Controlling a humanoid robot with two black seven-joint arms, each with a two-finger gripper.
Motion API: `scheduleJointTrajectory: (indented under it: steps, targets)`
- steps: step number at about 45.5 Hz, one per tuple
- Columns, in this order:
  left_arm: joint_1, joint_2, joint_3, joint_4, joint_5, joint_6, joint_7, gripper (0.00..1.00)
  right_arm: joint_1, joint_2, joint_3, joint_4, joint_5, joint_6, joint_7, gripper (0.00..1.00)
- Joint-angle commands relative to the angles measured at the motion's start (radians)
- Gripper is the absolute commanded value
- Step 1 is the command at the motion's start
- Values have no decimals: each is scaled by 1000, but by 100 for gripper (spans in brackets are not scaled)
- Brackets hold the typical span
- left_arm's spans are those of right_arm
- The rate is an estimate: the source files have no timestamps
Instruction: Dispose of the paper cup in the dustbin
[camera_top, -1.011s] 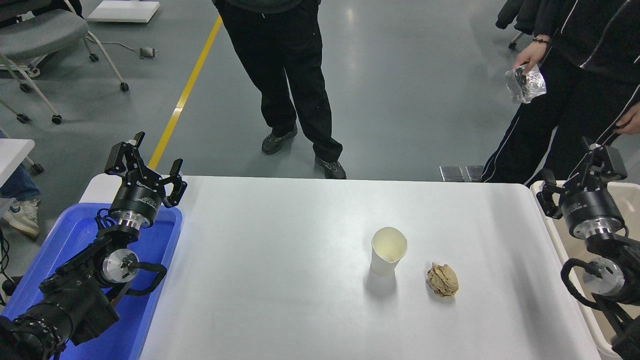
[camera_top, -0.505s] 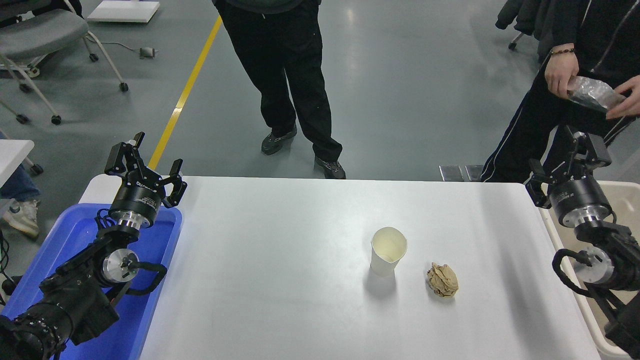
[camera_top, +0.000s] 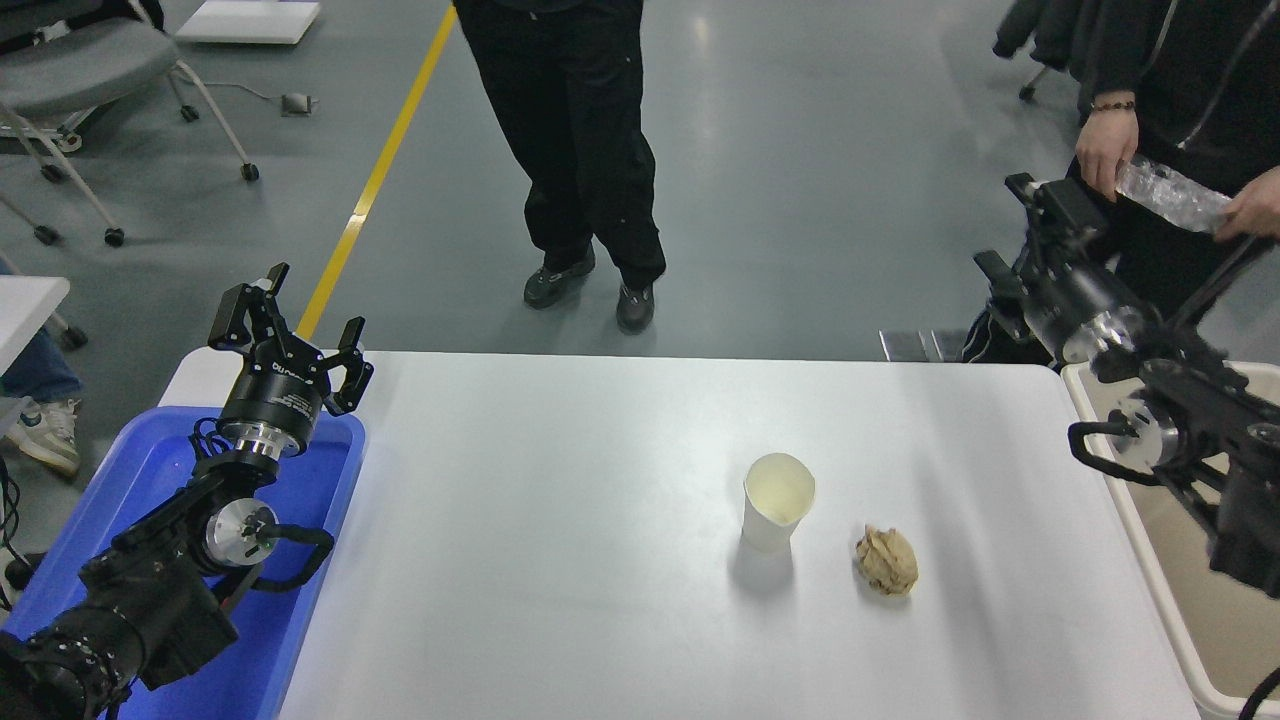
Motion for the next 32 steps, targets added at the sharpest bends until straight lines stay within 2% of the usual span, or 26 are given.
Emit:
scheduleJointTrajectory:
  steps: [1, 5, 14, 24, 32]
  targets:
    - [0, 0, 0, 0, 0, 0, 0, 100, 323, 11, -574, 0, -9, 5, -1, 99]
    - [0, 0, 0, 1, 0, 0, 0, 100, 399, 44, -710, 10, -17, 25, -1, 100]
    - [0, 0, 0, 0, 0, 0, 0, 100, 540, 95, -999, 57, -101, 149, 2, 100]
    - [0, 0, 0, 1, 0, 0, 0, 100, 630, 113, -1037, 175, -269, 220, 2, 99]
    - [0, 0, 0, 1, 0, 0, 0, 100, 652, 184, -1105, 191, -290, 237, 2, 100]
